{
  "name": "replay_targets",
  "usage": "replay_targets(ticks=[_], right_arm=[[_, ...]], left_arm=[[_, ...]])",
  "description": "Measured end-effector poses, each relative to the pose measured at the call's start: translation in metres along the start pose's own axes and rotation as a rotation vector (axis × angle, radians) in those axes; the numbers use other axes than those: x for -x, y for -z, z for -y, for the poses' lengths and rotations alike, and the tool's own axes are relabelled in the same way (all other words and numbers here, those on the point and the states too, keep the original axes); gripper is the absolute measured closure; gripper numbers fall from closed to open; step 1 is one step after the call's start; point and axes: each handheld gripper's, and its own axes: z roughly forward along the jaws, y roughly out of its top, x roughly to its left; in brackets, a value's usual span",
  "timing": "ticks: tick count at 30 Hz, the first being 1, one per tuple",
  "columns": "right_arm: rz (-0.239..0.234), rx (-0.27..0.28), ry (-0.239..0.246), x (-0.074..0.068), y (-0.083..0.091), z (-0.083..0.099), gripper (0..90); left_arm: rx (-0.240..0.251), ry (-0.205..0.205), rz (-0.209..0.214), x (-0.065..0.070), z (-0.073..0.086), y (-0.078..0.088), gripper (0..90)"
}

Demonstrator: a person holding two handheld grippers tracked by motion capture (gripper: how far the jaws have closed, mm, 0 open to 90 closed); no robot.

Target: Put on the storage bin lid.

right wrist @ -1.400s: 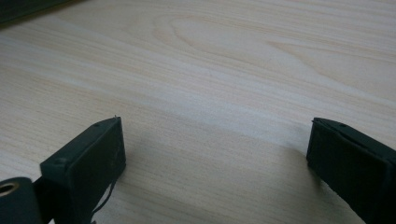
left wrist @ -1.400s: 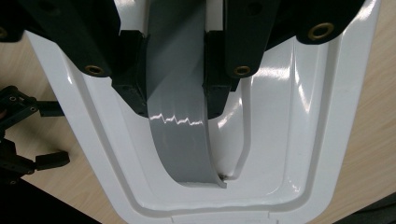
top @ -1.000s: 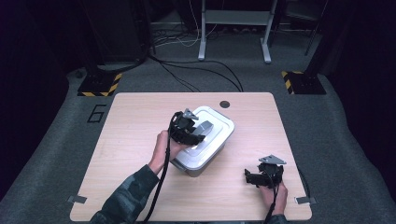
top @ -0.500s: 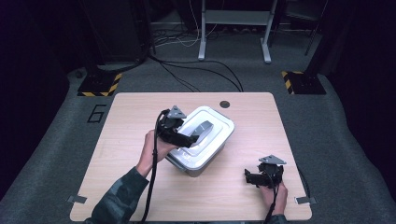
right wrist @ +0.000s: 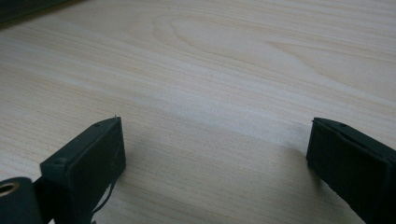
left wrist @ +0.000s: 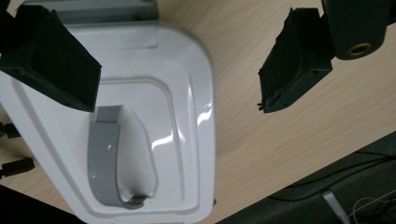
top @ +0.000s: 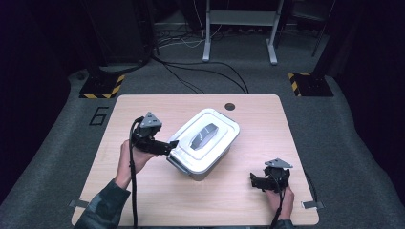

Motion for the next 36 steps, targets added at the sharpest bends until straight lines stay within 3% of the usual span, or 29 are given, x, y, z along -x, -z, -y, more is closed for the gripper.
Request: replay_targets(ticks=[19,36], right_arm=[[0.001,0.000,-0.001,0.000,0.000,0.000,3.7],[0.001,0.000,-0.002,0.000,0.000,0.000,3.7]], left_arm=[[0.009,0.160,-0.125,-0.029,0.072,0.013,10.4],[-0.137,0.250,-0.171,-0.046,0.151,-0.019,8.9]])
